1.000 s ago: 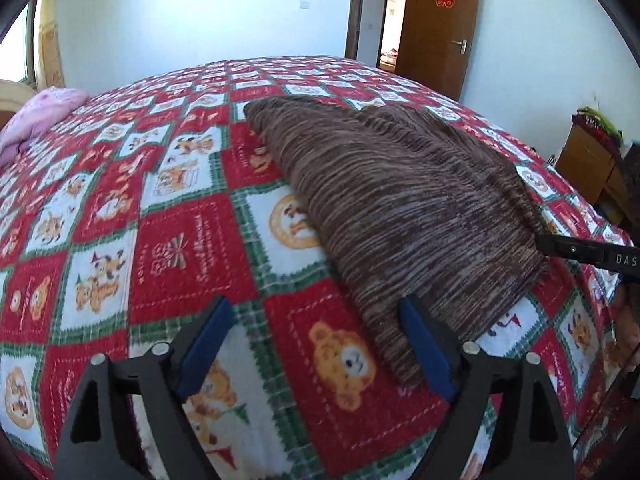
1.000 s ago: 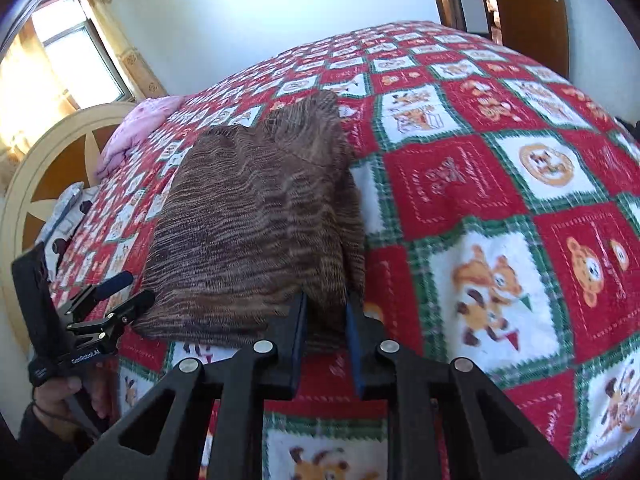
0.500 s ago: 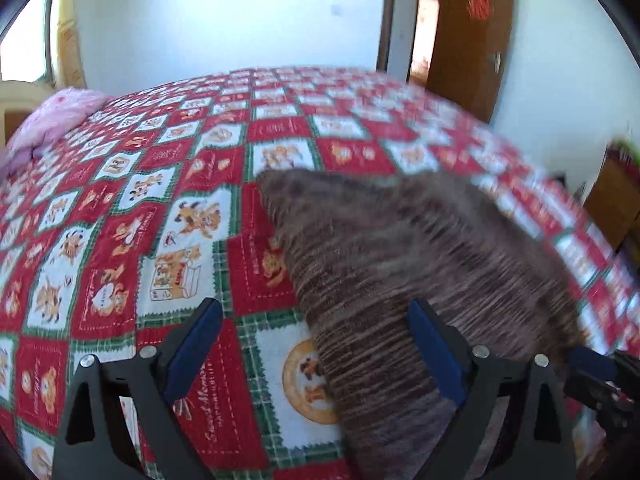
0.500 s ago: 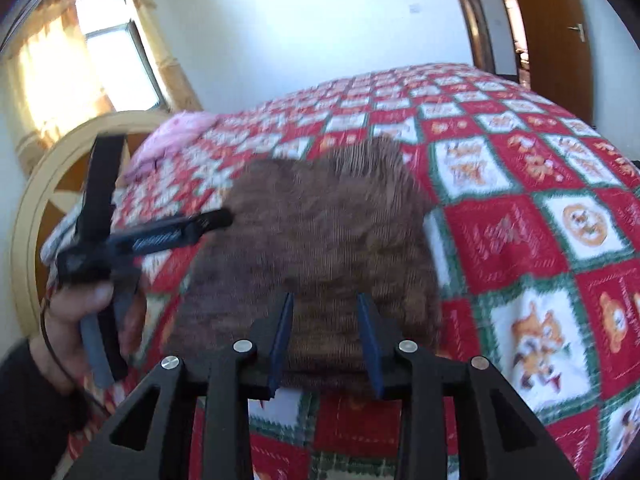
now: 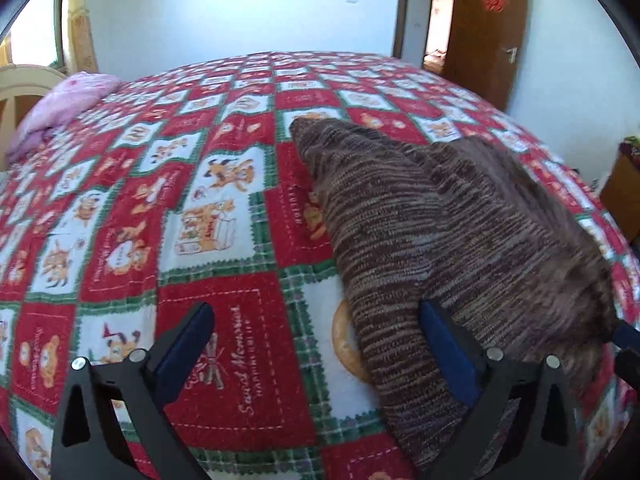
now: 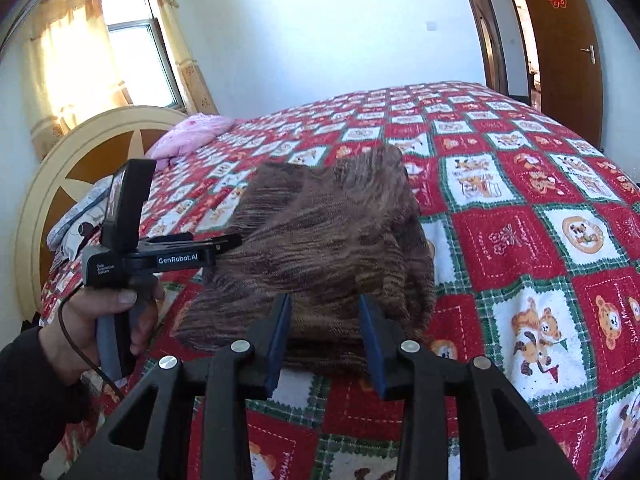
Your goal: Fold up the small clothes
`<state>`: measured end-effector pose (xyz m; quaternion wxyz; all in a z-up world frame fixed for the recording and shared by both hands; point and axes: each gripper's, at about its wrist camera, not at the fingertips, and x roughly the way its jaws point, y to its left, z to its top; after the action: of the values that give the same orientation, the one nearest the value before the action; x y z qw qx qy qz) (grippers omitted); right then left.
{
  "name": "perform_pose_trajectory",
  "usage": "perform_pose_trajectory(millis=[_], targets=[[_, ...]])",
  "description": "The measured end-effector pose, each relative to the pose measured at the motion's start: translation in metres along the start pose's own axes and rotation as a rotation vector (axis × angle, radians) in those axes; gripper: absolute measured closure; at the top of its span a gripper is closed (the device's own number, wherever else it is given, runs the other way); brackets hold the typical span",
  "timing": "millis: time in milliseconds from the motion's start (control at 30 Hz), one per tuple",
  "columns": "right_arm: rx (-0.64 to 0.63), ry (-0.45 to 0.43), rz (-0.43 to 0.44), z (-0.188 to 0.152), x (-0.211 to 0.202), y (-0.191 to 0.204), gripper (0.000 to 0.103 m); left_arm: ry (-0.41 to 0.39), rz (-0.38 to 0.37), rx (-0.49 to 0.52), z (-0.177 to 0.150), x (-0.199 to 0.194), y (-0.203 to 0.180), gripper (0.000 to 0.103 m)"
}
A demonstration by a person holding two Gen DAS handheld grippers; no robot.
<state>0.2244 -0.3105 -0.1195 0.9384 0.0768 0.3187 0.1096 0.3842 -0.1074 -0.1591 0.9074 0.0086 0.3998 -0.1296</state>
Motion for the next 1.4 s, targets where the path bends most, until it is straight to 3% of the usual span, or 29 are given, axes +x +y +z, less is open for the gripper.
perform_pose_trajectory(millis=[167, 233, 367, 467, 567, 700, 767, 833, 900, 1100, 1233, 1400], targets=[[-0.051, -0.014, 0.045, 0.023, 0.009, 0.013, 0.062, -0.062, -0.036, -0.031, -0.007, -0.026, -0.011, 0.000], [-0.039, 0.053, 0.099, 0.032, 0.029, 0.009, 0.061, -0.061, -0.032, -0.001, -0.015, -0.028, -0.022, 0.000], [0.052, 0.184, -0.046, 0.030, 0.066, -0.024, 0.062, -0.027, 0.027, 0.088, -0.027, -0.020, -0.039, 0.000], [0.096, 0.179, 0.012, 0.028, 0.057, -0.037, 0.063, -0.004, 0.054, 0.141, -0.031, -0.018, -0.049, 0.000], [0.040, 0.122, -0.042, 0.040, 0.038, -0.022, 0.061, -0.016, 0.045, 0.126, -0.035, -0.021, -0.046, 0.000], [-0.074, 0.121, 0.016, 0.069, 0.050, 0.006, 0.060, -0.009, 0.012, 0.078, -0.038, -0.021, -0.039, 0.000], [-0.066, 0.253, 0.016, 0.078, 0.087, 0.006, 0.058, -0.011, 0.000, 0.066, -0.041, -0.021, -0.037, 0.000], [-0.030, 0.343, -0.049, 0.073, 0.121, -0.008, 0.058, -0.006, -0.017, 0.053, -0.041, -0.019, -0.035, 0.000], [-0.024, 0.306, -0.029, 0.074, 0.122, -0.012, 0.058, 0.000, -0.027, 0.039, -0.041, -0.018, -0.034, 0.000], [-0.024, 0.296, 0.021, 0.066, 0.107, -0.020, 0.058, 0.018, -0.011, 0.036, -0.037, -0.016, -0.037, 0.000], [-0.035, 0.288, 0.044, 0.065, 0.107, -0.028, 0.058, 0.045, -0.024, -0.018, -0.029, -0.015, -0.038, 0.000], [-0.061, 0.289, 0.053, 0.068, 0.107, -0.026, 0.058, 0.044, -0.018, 0.004, -0.032, -0.008, -0.043, 0.000]])
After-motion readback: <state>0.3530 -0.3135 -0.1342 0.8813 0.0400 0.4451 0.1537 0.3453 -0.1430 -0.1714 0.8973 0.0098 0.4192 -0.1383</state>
